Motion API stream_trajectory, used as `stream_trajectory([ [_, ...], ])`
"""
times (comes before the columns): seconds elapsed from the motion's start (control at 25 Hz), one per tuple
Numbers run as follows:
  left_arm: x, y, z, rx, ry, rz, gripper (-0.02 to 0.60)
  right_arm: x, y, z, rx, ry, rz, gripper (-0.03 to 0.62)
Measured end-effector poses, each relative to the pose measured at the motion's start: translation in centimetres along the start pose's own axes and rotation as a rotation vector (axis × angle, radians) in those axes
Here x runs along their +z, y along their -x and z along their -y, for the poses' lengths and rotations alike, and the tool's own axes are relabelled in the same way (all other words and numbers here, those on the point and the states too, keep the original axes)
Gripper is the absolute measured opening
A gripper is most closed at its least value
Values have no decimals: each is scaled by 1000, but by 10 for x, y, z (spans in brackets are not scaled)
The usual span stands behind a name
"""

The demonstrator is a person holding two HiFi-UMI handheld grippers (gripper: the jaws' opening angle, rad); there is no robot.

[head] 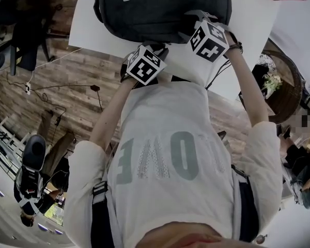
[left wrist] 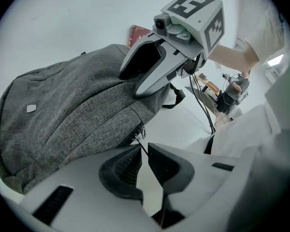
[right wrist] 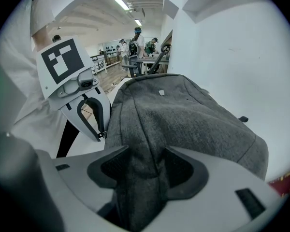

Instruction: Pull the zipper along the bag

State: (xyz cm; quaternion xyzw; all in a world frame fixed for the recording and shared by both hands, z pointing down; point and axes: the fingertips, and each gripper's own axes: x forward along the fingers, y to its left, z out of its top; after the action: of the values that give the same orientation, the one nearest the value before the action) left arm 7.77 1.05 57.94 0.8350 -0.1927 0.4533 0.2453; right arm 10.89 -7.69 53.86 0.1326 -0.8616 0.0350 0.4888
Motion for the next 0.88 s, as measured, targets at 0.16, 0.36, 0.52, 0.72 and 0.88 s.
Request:
stream_trajectory([
  [0.16, -3, 6, -1, 50, -59, 15, 38, 1, 2, -3, 17, -1, 17, 245],
  [0.36, 14, 47, -7, 91, -20, 145, 38, 12, 28, 8, -59, -68, 90, 184],
  [0.52, 57, 108, -41, 192, -60, 327, 38, 42, 76, 37, -204, -127, 199, 159],
  [0.72, 135, 186, -101, 387, -78, 602, 32, 96, 155, 74, -449, -231, 441, 84],
  [0.88, 190, 252, -114, 479, -70, 878, 28, 125, 200, 84, -633, -362, 611, 49],
])
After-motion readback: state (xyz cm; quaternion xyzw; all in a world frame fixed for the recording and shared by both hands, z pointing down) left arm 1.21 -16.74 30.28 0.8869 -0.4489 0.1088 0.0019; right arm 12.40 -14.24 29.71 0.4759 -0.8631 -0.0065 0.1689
